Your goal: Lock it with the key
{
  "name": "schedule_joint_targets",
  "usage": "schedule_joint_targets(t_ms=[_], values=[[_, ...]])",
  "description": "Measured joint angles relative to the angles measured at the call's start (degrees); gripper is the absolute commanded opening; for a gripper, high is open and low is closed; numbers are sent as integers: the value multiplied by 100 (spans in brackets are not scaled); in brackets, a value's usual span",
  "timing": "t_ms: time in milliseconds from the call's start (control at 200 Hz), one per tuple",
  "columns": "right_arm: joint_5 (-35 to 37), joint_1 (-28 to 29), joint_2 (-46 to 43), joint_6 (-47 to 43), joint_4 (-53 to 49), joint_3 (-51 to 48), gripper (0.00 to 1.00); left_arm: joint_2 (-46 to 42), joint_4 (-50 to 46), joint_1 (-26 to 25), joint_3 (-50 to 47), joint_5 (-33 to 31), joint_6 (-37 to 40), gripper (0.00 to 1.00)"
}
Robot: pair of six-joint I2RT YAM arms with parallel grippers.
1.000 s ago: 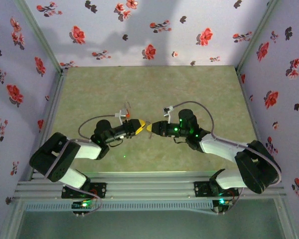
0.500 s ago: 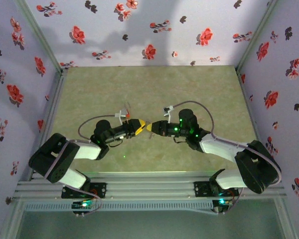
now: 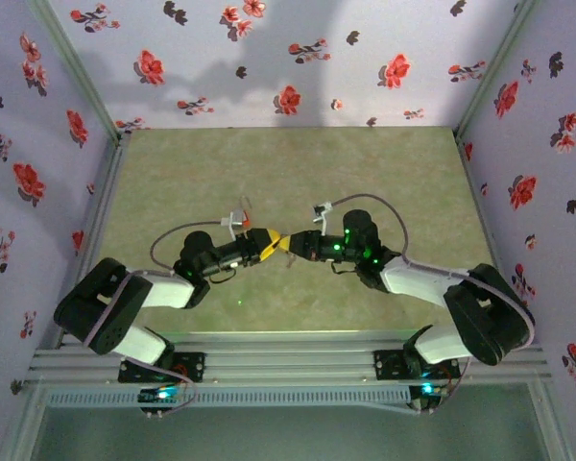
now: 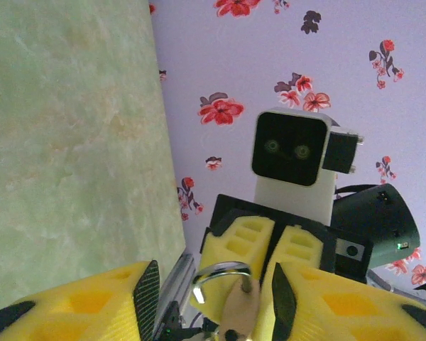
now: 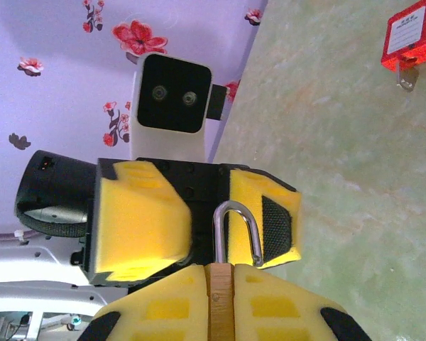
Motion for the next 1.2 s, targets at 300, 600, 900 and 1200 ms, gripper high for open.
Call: schedule_joint_targets(t_ms=[300, 600, 900, 1200], values=[[-17, 9, 42, 9, 122, -7, 0, -153, 0, 33, 13, -2, 0, 47], [-33, 11, 39, 48, 153, -31, 0, -157, -44, 50, 13, -2, 20, 41], [-26, 11, 9, -44, -57, -26, 0, -343, -205, 81, 11, 4, 72, 29], [-26, 11, -138, -153, -240, -15, 0, -363, -256, 129, 11, 70, 140, 21]])
